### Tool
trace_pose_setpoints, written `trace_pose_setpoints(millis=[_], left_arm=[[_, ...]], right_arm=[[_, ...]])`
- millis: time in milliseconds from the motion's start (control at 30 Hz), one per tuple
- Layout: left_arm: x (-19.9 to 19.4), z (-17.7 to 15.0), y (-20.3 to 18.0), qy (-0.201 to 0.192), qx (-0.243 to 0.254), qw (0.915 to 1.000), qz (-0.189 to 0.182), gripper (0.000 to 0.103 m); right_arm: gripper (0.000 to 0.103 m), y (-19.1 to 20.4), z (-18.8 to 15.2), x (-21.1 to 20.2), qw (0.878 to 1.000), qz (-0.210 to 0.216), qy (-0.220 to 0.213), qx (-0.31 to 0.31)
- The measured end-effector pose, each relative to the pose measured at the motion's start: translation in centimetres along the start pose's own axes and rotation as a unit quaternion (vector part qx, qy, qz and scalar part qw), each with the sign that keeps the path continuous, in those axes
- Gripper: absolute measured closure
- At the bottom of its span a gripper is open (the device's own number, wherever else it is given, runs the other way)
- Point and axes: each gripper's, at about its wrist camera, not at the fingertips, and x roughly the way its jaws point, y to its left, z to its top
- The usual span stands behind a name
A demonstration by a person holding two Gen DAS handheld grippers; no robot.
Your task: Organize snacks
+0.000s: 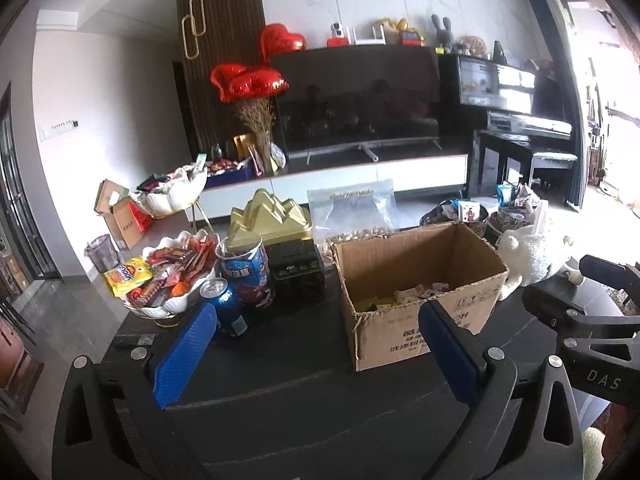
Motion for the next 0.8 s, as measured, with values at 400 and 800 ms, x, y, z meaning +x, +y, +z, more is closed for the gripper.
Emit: trace_pose_setpoints(millis=[400,800], left_arm=[[-4.2,-2.2,0.0,-0.026,0.005,0.9994,-0.020,0.000],[-5.5,-4.0,0.2,-0.017,-0.007,0.9990,-0.040,0.000]], right_arm=[[0.016,-0.3,-2.9,-3.9,1.000,-0.007,-0.022,0.008],[0.016,0.5,-4.5,-6.2,1.000,-0.006,-0.027,0.001]])
